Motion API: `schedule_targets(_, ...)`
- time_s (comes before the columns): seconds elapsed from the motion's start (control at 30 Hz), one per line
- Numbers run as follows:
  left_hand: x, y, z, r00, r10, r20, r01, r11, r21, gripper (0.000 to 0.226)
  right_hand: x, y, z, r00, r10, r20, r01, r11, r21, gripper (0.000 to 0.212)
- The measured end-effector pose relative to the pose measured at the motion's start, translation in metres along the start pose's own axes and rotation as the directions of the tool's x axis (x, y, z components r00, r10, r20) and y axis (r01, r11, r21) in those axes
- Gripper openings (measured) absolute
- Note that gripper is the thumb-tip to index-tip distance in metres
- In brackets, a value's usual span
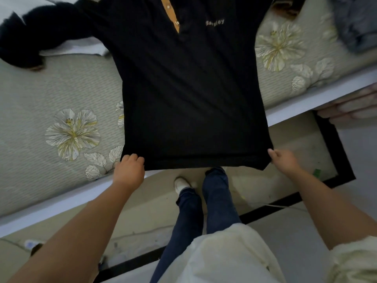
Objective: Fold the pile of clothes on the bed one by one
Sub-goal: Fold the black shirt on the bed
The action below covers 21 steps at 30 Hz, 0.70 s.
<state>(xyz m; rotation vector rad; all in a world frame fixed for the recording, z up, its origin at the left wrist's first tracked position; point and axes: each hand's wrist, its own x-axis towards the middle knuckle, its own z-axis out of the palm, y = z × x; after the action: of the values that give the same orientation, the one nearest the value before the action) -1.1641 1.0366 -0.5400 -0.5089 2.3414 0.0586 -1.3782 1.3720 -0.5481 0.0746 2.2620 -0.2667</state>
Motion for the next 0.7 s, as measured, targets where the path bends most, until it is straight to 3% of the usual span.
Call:
schedule_targets(0.07,0.001,0.001,-0.002,0.999,-0.008,0.037,0.008,1.000,0.009,0.023,0.007,-0.014,0.006,0.998,0.063,-0.016,-0.064,0.987,-0.145,0.046)
schedule_targets(0.13,0.000,0.002,-0.009,1.000,-0.005,0.011,0.006,1.000,-0.020,0.022,0.007,-0.032,0.012,0.989,0.047,-0.137,-0.079,0.969,-0.236,0.038)
schedule_targets(0.23,-0.002,0.003,-0.028,0.968,0.102,-0.227,-0.138,0.979,-0.148,0.022,-0.005,-0.067,0.018,0.923,-0.202,-0.328,0.102,0.949,-0.298,0.034)
schedule_targets(0.3,0.000,0.005,-0.037,0.909,0.108,-0.402,-0.198,0.962,-0.189,0.035,-0.012,-0.094,0.020,0.839,-0.419,-0.348,0.288,0.883,-0.370,0.040)
schedule_targets(0.47,0.023,0.005,-0.049,0.961,-0.042,-0.272,-0.012,0.981,-0.193,0.053,-0.016,-0.165,0.025,0.726,-0.674,-0.139,0.545,0.687,-0.481,0.052)
schedule_targets(0.7,0.056,-0.028,-0.057,0.938,-0.250,-0.241,0.144,0.912,-0.383,0.053,0.012,-0.240,0.034,0.658,-0.744,0.119,0.624,0.450,-0.638,0.057)
